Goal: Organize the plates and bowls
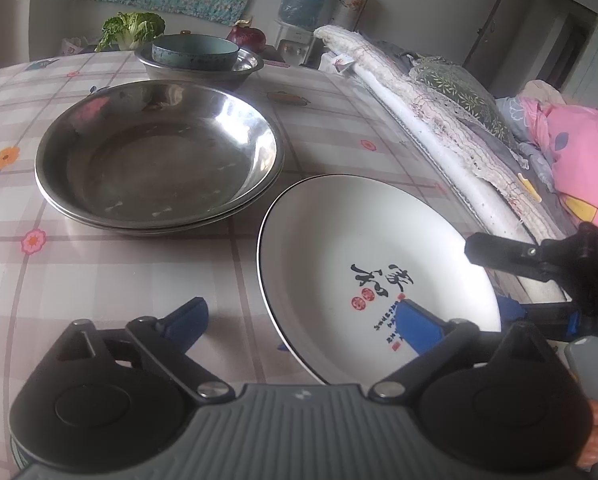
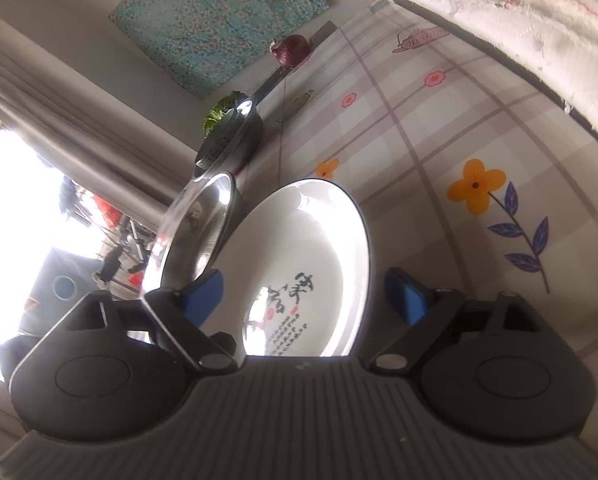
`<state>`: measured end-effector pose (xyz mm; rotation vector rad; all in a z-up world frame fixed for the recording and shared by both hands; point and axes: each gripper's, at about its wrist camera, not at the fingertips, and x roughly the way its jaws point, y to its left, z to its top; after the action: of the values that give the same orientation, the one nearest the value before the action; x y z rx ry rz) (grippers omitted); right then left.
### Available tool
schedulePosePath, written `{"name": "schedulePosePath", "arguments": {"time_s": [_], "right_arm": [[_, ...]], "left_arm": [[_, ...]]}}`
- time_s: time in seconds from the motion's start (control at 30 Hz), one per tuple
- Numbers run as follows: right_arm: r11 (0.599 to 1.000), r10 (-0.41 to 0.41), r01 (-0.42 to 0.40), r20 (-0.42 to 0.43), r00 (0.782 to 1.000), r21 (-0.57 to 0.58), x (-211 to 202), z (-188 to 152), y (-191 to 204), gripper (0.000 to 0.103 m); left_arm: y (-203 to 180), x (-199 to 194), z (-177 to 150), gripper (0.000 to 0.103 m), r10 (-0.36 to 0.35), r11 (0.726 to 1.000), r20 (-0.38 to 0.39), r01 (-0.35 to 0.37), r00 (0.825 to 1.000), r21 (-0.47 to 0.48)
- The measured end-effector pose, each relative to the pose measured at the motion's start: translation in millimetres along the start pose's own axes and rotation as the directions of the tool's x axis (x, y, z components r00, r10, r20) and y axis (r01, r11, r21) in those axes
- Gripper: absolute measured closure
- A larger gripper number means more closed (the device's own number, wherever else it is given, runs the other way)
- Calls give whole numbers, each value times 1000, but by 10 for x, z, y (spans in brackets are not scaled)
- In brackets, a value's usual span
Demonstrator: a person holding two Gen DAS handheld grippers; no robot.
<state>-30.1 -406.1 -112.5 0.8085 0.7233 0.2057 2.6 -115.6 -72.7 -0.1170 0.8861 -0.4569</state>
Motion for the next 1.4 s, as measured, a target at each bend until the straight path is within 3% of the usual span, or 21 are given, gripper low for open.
{"name": "schedulePosePath", "arguments": {"time_s": [0.13, 0.3, 0.9, 1.4], "right_arm": [[999, 32, -32, -2, 999, 29, 12, 8, -21, 1], [1000, 9, -9, 12, 1000, 7, 17, -36, 36, 1], [992, 3, -2, -3, 1000, 123, 31, 54, -25, 1], [995, -12, 14, -20, 1000, 98, 69, 33, 30, 1]], "left_arm": [[5, 0, 1, 0, -5, 1000, 2, 5, 1000, 0], [10, -1, -14, 0, -12, 1000, 3, 12, 1000, 17], [97, -26, 2, 0, -59, 998, -9, 59, 998, -7], [115, -25, 15, 0, -65, 998, -18, 65, 998, -12]]}}
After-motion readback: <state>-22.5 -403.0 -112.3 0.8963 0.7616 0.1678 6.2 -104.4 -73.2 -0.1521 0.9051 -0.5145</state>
